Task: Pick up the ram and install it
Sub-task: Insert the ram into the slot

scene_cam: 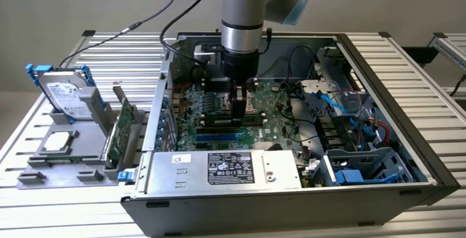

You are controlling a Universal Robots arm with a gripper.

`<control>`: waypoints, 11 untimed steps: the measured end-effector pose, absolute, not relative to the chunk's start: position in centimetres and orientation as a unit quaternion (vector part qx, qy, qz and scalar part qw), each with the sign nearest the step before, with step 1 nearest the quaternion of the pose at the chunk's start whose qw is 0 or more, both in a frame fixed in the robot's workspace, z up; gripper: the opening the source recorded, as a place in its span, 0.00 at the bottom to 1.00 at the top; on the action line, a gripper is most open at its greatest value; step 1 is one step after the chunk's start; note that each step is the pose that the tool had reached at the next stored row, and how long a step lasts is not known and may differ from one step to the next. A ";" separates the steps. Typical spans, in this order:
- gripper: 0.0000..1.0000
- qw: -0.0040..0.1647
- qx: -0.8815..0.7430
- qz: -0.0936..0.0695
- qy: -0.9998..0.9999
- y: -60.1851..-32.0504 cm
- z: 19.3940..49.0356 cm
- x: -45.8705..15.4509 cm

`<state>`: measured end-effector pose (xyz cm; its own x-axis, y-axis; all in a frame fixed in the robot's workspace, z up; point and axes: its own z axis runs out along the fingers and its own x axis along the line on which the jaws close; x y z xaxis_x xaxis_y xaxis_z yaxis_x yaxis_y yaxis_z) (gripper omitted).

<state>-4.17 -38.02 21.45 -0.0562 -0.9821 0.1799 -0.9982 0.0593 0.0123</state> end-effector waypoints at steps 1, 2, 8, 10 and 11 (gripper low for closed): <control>0.63 0.070 0.683 0.058 -0.724 -38.0 21.6 -4.2; 0.63 0.070 0.683 0.057 -0.724 -38.0 21.7 -4.2; 0.63 0.071 0.684 0.056 -0.724 -38.0 23.3 -4.1; 0.63 0.071 0.683 0.056 -0.724 -38.0 23.9 -4.1; 0.63 0.072 0.684 0.056 -0.724 -38.0 24.2 -4.1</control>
